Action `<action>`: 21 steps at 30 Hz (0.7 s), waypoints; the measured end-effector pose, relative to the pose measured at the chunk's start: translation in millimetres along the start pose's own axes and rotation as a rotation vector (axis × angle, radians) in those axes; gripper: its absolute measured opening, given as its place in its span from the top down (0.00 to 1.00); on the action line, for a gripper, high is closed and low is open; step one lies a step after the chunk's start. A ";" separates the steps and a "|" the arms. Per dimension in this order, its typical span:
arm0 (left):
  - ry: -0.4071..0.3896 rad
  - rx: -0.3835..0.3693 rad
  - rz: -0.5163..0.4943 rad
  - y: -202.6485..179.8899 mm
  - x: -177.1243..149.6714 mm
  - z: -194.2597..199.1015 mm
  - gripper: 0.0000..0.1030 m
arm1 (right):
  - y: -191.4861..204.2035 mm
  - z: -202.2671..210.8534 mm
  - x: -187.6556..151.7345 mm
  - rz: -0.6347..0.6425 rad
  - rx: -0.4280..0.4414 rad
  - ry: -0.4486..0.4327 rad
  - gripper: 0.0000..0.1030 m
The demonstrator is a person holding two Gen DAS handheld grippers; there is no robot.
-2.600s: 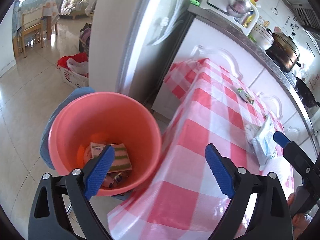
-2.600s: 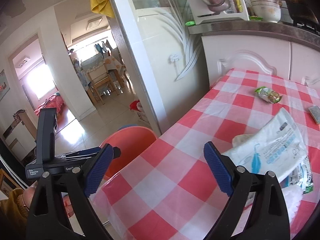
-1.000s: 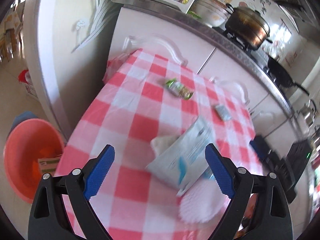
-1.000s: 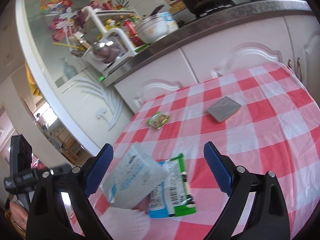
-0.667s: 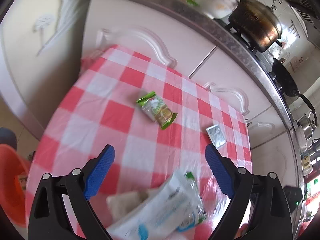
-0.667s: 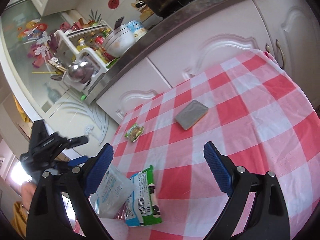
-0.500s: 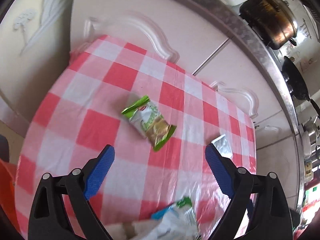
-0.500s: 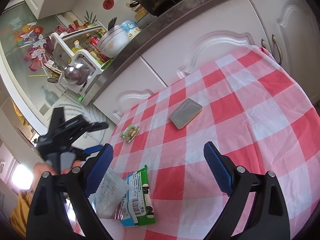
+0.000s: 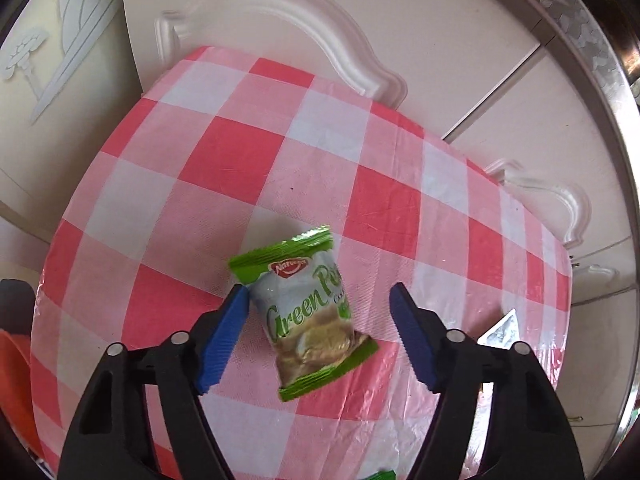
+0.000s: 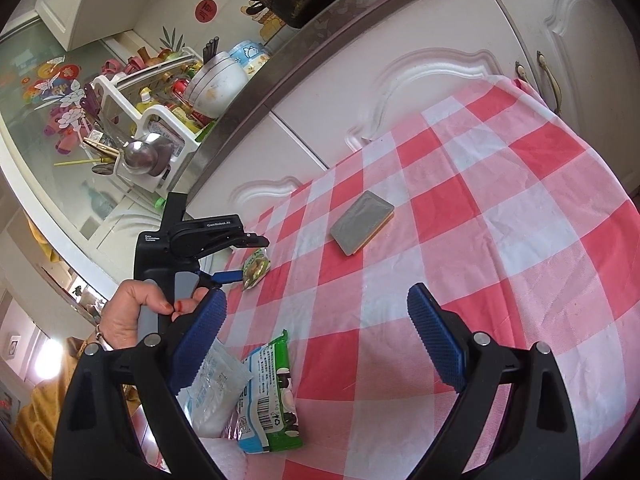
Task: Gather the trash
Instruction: 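Grasp the green snack packet with the left tool and lift it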
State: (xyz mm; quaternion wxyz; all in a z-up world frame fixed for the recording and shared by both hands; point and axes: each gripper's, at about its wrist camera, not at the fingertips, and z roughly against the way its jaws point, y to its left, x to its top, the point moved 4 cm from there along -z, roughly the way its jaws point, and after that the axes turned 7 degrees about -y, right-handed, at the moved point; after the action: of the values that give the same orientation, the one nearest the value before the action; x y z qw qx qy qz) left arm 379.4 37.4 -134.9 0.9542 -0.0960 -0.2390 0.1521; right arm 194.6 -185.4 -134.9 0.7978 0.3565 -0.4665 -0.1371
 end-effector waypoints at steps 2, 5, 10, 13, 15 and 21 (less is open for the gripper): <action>0.001 0.022 -0.008 -1.2 -2.0 -2.7 0.40 | -2.1 0.3 0.0 -0.005 -0.001 0.001 0.10; -0.013 0.048 -0.029 -3.4 -3.2 -2.4 0.51 | -5.3 0.9 0.7 -0.017 0.000 0.001 0.10; -0.015 0.012 -0.054 -15.6 -6.0 -0.6 0.61 | -10.5 3.2 2.9 -0.037 -0.003 -0.010 0.10; -0.041 -0.009 -0.088 -32.6 -2.1 2.5 0.62 | -12.7 3.1 2.2 -0.049 -0.001 -0.009 0.10; -0.063 -0.004 -0.149 -50.5 0.8 3.3 0.62 | -12.9 2.9 2.1 -0.048 -0.001 -0.009 0.10; -0.082 0.043 -0.383 -114.3 -5.3 -16.0 0.62 | -15.9 4.9 3.7 -0.052 -0.008 -0.021 0.10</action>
State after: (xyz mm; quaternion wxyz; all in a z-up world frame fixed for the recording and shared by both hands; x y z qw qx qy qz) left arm 410.6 -73.1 -121.8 0.9570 -0.0222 -0.2883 -0.0235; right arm 194.2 -200.9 -142.0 0.7904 0.3639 -0.4649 -0.1634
